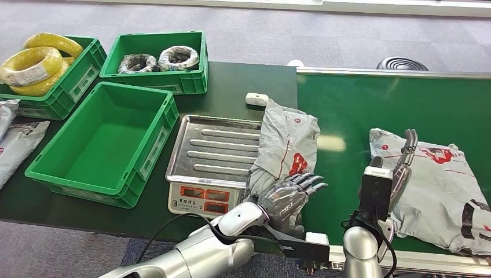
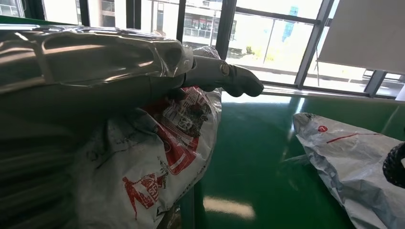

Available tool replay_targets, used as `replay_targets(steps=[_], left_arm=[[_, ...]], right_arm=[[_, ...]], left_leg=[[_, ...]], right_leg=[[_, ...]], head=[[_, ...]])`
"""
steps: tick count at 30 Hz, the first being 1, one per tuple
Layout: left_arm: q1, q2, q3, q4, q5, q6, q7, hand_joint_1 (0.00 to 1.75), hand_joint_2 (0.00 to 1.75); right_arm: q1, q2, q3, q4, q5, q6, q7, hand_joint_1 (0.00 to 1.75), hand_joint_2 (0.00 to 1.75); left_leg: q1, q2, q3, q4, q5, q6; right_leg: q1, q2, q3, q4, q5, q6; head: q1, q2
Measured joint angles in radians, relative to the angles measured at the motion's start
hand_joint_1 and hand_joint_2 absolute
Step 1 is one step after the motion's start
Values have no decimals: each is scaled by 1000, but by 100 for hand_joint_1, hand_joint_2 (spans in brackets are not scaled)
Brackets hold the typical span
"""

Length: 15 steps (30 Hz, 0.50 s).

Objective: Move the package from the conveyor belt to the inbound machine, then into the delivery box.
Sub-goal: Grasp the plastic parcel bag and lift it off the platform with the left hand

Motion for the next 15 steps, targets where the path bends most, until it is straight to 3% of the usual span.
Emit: replay_targets(steps=[7, 8, 11, 12, 15], left_arm=[[-1, 0, -7, 63, -73, 18, 14, 0, 175], [-2, 0, -7, 75, -89, 19, 18, 36, 175], [-5, 0, -7, 105, -117, 25, 25, 166, 175], [-6, 0, -5, 112, -121, 28, 25, 174, 175], [-7, 0, 8, 126, -132, 32, 16, 175, 175]], right_arm=[[0, 0, 13, -2, 10, 13, -12, 0, 0], [0, 0, 17, -4, 12, 13, -14, 0, 0], [0, 0, 32, -8, 17, 13, -16, 0, 0], [0, 0, 36, -8, 18, 13, -16, 0, 0], [-2, 0, 49, -9, 18, 13, -16, 0, 0]], left_leg=[[0, 0, 0, 0, 0, 0], [0, 0, 0, 0, 0, 0], [0, 0, 0, 0, 0, 0], [0, 0, 0, 0, 0, 0], [0, 0, 1, 0, 0, 0]], right_leg=[[0, 0, 0, 0, 0, 0], [0, 0, 0, 0, 0, 0], [0, 0, 0, 0, 0, 0], [0, 0, 1, 0, 0, 0], [0, 0, 1, 0, 0, 0]], head=[[0, 0], [0, 0], [0, 0], [0, 0], [0, 0]])
